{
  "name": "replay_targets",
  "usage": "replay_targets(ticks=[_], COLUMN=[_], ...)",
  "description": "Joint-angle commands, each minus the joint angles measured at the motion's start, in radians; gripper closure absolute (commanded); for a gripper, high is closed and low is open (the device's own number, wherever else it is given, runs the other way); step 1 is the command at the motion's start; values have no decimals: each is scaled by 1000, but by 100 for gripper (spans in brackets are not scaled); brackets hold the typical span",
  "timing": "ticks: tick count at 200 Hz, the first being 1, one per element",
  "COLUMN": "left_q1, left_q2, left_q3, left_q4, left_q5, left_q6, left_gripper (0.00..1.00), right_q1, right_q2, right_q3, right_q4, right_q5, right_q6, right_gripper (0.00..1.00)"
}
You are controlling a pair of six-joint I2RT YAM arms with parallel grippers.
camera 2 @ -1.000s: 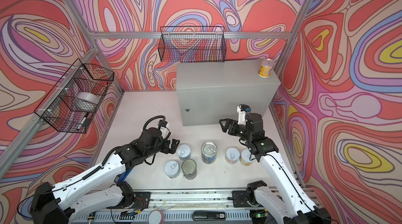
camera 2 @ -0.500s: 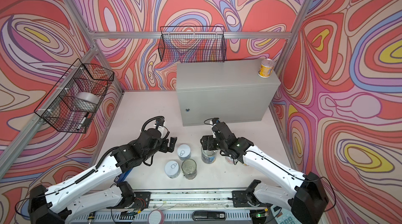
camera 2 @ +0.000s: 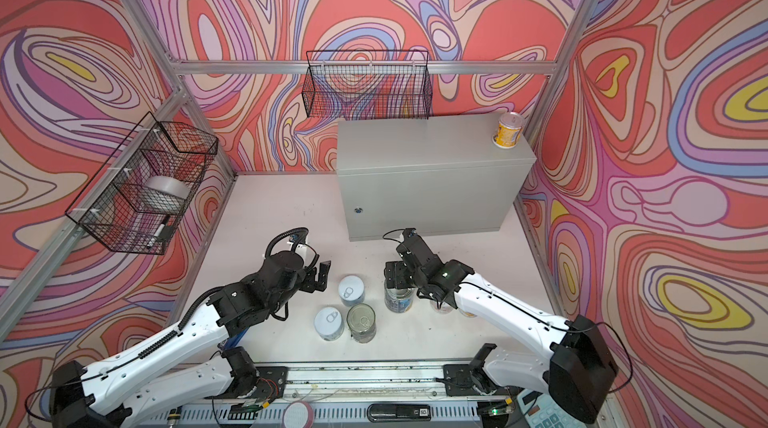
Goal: Place and organize the canned foods onto the counter
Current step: 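Move the right gripper back down over the dark blue tall can, then lower the right gripper around the dark blue can and close on it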
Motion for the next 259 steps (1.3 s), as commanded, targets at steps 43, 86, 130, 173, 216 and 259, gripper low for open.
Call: replay_targets(ticks=[43, 86, 130, 173, 216, 259], left_q1=[-3, -3, -4, -3, -3, -4], left_q2=[48, 49, 60, 96, 112, 110], left_q3=[30, 26, 29, 43, 48, 45], left_q4=[14, -2, 1, 1, 2, 5], left_q5=[16, 18, 19, 28, 33, 27], left_q6=[21, 17, 26, 27, 28, 33], left_gripper=[0, 0, 0, 0, 0, 0], right_q1=[57, 75, 90, 98, 106, 110], right_q2=[38, 34, 37, 38, 54, 62], right_q3=[69, 75, 81, 83, 102, 116], right_q4=[-86, -142, -177, -194, -212, -195], right_q5=[26, 80, 89, 85, 73, -4], right_q6=[10, 5, 3, -1, -6, -4], right_gripper=[12, 11, 6, 2, 1, 1])
